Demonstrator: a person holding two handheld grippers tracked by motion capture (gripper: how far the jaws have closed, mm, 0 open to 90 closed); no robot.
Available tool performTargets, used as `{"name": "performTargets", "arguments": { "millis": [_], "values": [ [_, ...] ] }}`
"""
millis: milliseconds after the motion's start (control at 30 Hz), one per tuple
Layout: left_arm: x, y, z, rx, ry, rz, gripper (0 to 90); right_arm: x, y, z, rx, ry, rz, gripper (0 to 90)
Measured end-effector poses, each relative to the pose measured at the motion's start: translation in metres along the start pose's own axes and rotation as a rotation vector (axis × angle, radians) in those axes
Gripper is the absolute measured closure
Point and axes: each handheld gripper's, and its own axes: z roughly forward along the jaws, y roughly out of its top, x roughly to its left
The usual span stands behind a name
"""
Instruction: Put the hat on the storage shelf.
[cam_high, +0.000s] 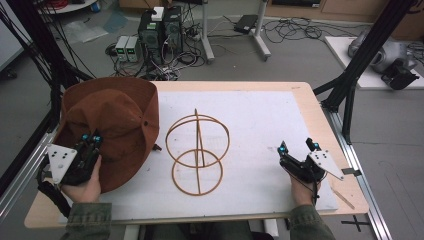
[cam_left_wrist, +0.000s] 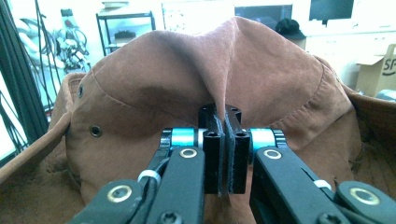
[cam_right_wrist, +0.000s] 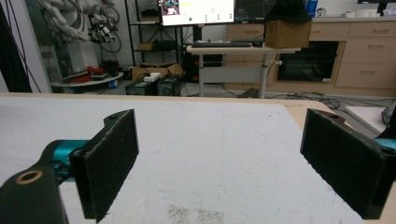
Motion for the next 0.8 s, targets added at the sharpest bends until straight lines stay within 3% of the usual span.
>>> {"name": "performTargets", "arguments": {
  "millis": [267, 567, 800],
  "values": [
    [-0.004, 0.012, -0.004, -0.051, -0.003, 0.009, 87.5, 0.001, 0.0, 0.0, 0.004, 0.002, 0.009, 10.6],
    [-0.008, 0.024, -0.009, -0.103, 0.001, 0.046, 87.5, 0.0, 0.0, 0.0, -0.001, 0.002, 0.003, 10.6],
    [-0.007, 0.043, -0.013, -0.156, -0.036, 0.039, 87.5, 0.0, 0.0, 0.0, 0.0, -0.001, 0.007, 10.6]
  ]
}}
